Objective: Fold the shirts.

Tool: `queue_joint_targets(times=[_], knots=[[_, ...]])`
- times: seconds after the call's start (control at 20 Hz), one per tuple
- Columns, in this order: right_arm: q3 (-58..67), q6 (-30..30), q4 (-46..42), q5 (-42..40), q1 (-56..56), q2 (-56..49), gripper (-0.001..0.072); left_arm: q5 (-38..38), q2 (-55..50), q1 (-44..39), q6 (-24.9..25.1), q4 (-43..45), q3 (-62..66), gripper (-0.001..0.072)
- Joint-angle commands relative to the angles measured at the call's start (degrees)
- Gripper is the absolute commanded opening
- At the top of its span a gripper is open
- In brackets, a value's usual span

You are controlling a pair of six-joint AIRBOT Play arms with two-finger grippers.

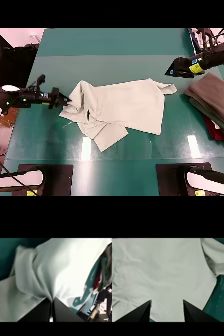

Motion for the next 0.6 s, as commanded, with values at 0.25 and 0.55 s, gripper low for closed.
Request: queue_joint_targets(times=[0.25,0.55], knots=[[-20.9,-1.0,0.0,-1.7,0.0,11.8,0.0448,-8.7,3.6,1.2,4.0,4.2,23.6,0.0025],[-35.9,-1.0,0.1,-4.3,0.0,19.5,0.0448,-9.5,3.6,1.2,3.8,18.5,24.3,0.0026]])
